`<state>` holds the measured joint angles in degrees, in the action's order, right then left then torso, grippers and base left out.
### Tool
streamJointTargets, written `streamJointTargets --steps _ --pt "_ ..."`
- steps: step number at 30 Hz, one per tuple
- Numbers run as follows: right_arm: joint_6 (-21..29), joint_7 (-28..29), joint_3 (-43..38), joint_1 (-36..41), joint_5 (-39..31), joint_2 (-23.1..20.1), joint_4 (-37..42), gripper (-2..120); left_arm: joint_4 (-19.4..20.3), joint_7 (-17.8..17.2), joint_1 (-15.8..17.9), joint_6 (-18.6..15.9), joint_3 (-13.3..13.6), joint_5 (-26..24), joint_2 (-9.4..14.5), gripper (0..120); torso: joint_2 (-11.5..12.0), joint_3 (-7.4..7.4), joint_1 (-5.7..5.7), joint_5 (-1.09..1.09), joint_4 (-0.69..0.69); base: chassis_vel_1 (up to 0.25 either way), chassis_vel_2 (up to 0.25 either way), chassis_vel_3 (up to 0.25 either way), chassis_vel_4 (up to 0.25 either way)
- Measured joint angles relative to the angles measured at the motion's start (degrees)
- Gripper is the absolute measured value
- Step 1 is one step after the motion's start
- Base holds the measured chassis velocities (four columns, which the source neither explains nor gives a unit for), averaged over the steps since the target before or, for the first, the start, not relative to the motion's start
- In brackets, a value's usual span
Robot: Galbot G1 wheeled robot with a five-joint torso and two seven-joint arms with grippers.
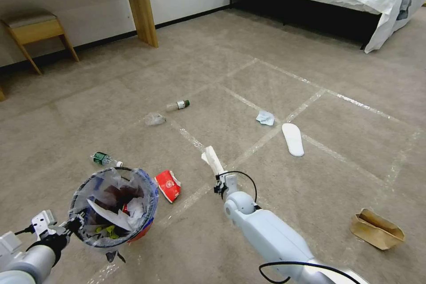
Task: Pick up the trash bin and place the garbage on the floor into it.
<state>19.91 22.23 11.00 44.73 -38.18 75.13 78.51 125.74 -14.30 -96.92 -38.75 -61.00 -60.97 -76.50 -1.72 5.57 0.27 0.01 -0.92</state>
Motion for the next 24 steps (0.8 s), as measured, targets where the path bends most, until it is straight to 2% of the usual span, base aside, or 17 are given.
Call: streamJointTargets --steps 4,11,16,20,22,24 --pt "-2.07 0.11 -2.63 2.52 2.66 -3.0 8.72 0 0.49 -0.08 -0.05 -0.09 0.21 -0.3 0.27 1 0.0 0.0 0.0 0.0 -0.01 0.0 0.0 0.0 0.0" --pt "-3.94 0.02 -3.37 2.74 3.14 -6.97 17.37 0 1.2 -0.15 -0.54 -0.2 0.23 -0.66 1.0 1 -0.01 0.0 0.0 0.0 0.0 0.0 0.0 0.0 0.0" --pt "-7.75 -3.62 -3.69 1.62 -0.06 -11.1 26.14 0 1.82 -0.28 -0.76 -0.33 0.22 -1.04 1.55 1 0.0 0.0 0.0 0.0 0.01 0.0 0.0 0.0 0.0" --pt "-8.67 -5.07 -3.9 1.09 -2.07 -12.76 29.36 0 2.18 -0.52 -0.87 -0.42 0.22 -1.4 1.75 1 0.0 0.0 0.0 0.0 0.01 0.0 0.0 0.0 0.0" --pt "-11.66 -8.77 -3.69 0.08 -5.97 -15.93 34.88 0 2.79 -0.8 -1.07 -0.63 0.35 -1.92 2.08 1 0.0 0.0 0.0 0.0 0.0 0.0 0.0 0.0 0.0" --pt "-13.18 -10.52 -3.37 -0.39 -7.76 -16.83 36.6 0 3.0 -0.88 -1.08 -0.7 0.45 -2.12 2.16 1 0.0 0.0 0.0 0.0 0.0 0.0 0.0 0.0 0.0"
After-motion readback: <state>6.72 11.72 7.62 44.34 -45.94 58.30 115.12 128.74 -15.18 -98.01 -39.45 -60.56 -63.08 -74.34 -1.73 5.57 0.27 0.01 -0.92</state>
